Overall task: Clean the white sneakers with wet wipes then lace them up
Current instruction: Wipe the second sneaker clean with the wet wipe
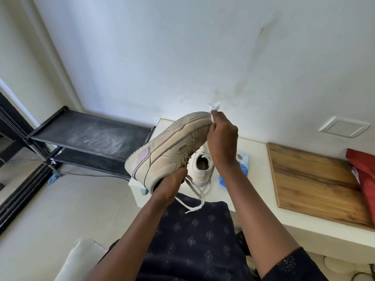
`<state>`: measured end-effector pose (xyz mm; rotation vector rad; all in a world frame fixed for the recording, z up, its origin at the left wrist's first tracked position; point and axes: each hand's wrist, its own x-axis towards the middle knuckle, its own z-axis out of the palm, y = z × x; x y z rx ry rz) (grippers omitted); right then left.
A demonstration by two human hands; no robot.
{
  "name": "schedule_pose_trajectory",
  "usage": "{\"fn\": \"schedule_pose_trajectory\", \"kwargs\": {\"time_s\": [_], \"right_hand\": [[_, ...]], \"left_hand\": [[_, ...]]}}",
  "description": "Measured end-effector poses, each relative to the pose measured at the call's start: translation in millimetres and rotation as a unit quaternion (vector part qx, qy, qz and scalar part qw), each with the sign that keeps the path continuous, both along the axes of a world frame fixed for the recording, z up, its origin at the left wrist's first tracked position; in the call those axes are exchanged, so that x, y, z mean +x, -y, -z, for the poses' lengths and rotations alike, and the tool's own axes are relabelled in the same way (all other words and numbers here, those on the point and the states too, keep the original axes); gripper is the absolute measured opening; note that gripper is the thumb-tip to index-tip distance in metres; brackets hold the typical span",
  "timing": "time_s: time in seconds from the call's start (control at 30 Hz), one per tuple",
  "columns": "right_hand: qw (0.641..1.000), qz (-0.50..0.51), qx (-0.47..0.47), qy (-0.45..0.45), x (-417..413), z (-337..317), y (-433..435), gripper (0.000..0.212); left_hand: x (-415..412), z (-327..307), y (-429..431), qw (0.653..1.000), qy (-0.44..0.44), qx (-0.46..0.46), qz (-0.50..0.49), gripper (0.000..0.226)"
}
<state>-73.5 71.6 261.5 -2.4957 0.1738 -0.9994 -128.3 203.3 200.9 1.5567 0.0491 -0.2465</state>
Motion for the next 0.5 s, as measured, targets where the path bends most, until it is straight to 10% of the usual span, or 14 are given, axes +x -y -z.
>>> {"fn": "schedule_pose_trajectory", "kwargs": {"time_s": [0.37, 0.5], "right_hand": [[0.958, -0.249, -0.143, 0.011, -23, 5, -33, 0.043], [0.973, -0.175, -0.146, 0.024, -17, 4, -15, 0.044]], "left_hand": [[-6, 0, 1, 0.999, -0.009, 0.035, -0.027, 0.02], [-6, 0, 7, 0.999, -0.015, -0.006, -0.04, 0.022]]}}
